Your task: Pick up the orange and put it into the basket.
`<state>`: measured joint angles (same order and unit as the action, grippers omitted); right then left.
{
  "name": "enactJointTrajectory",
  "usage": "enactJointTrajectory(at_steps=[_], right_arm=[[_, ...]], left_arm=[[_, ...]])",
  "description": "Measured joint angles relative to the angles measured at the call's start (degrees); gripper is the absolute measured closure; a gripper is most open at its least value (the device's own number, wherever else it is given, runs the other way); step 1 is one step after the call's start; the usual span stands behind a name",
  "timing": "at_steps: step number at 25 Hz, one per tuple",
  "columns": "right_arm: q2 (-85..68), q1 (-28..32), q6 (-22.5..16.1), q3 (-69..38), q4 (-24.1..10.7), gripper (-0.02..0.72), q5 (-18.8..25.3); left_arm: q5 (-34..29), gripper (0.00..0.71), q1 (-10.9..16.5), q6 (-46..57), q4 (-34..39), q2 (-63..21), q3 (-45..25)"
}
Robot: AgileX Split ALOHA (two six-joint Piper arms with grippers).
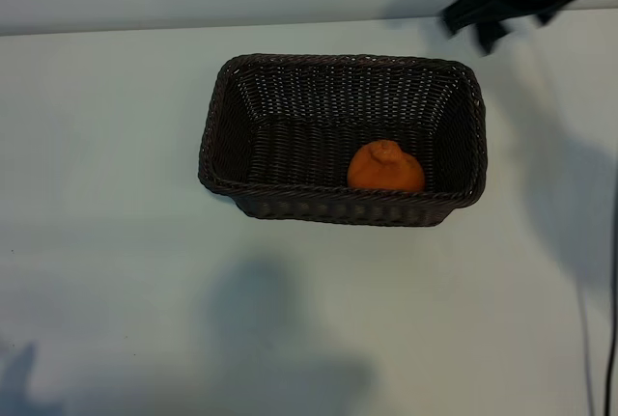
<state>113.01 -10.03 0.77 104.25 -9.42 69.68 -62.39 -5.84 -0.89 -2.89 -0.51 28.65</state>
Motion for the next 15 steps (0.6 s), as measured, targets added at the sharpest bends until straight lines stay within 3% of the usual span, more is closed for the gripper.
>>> enactJointTrajectory(at_steps=[7,15], right_arm=[[0.0,15.3,-0.1,0.0,0.2,0.104,0.0],[-0.1,26.1,-0.1,0.0,5.2,0.105,0.2]], left_arm=[[0.0,0.252,0.0,0.0,0.0,0.0,0.0],[0.0,0.252,0.0,-0.1,0.0,0.0,0.0]])
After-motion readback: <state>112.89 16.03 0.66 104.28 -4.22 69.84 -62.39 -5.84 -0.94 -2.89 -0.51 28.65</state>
